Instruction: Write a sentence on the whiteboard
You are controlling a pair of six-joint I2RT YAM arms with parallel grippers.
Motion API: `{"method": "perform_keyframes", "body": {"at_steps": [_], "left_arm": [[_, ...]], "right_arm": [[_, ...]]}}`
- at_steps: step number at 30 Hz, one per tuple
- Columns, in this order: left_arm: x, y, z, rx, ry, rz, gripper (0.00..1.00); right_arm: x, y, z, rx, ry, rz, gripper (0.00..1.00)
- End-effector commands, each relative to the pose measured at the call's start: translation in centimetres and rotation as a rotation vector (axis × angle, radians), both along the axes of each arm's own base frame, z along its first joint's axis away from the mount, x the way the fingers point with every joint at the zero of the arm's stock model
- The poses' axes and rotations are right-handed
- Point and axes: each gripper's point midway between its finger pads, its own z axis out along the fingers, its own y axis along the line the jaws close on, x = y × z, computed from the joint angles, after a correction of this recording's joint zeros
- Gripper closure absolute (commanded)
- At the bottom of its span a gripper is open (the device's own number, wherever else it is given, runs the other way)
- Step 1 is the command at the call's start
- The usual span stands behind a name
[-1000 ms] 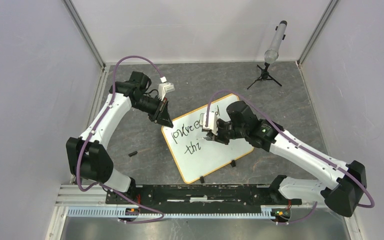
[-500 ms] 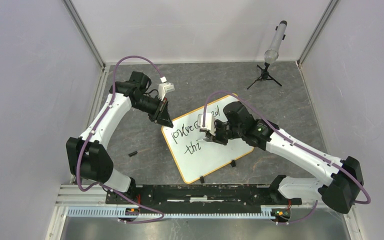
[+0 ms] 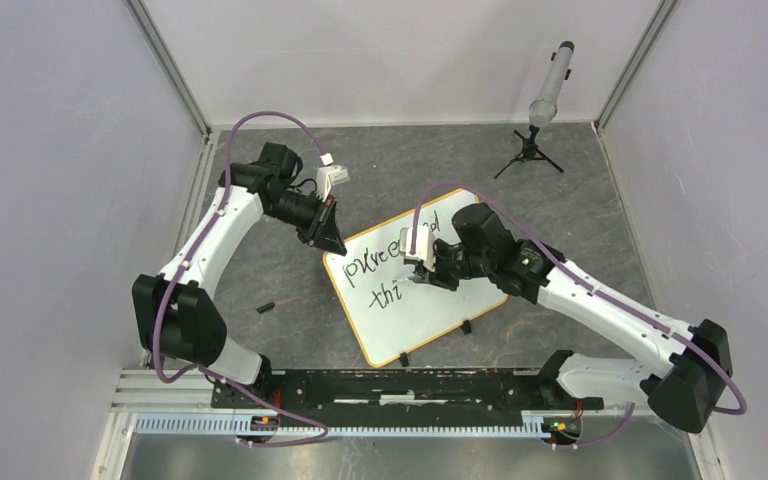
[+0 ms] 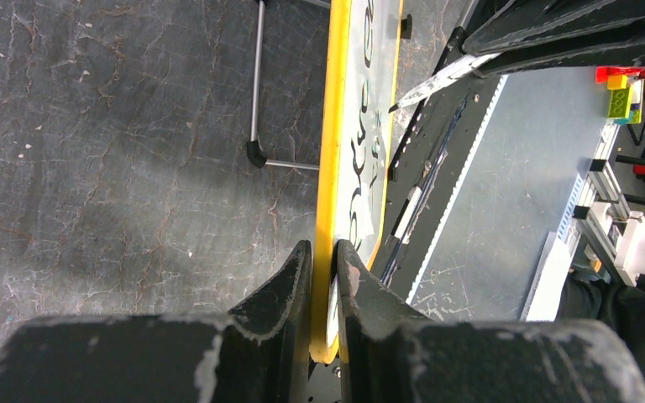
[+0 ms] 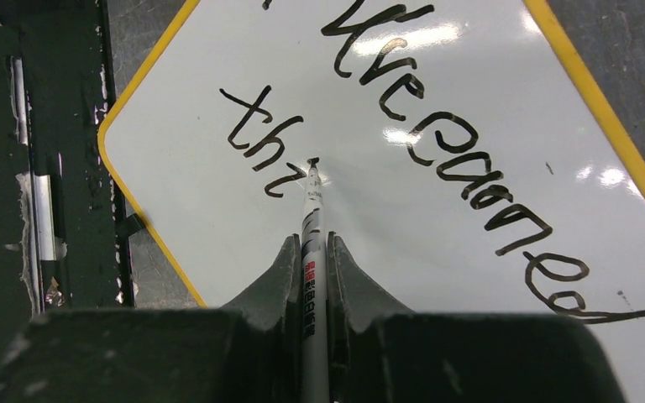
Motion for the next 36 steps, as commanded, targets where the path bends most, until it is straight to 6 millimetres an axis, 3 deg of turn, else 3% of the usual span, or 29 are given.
{"method": "perform_keyframes", "body": {"at_steps": [1, 8, 25, 36], "left_arm": [[0.6, 0.0, 0.4, 0.003, -0.053, -0.003, 0.98], [0.6, 0.0, 0.5, 0.001, -0.057, -0.004, 0.98], [0.6, 0.0, 0.2, 0.002, -0.053, -0.01, 0.98], [0.6, 0.1, -0.1, 0.008, -0.052, -0.012, 0.98]], "right_arm": [[0.3, -0.6, 2.2, 0.055, -0.028, -0.022, 1.0], [0.8, -2.0, 0.2, 0.01, -0.021, -0.058, 1.0], [1.8, -1.0, 0.1, 0.017, -0.018, -0.059, 1.0], [0.8, -1.3, -1.8, -0.016, 0.013, -0.037, 1.0]]}}
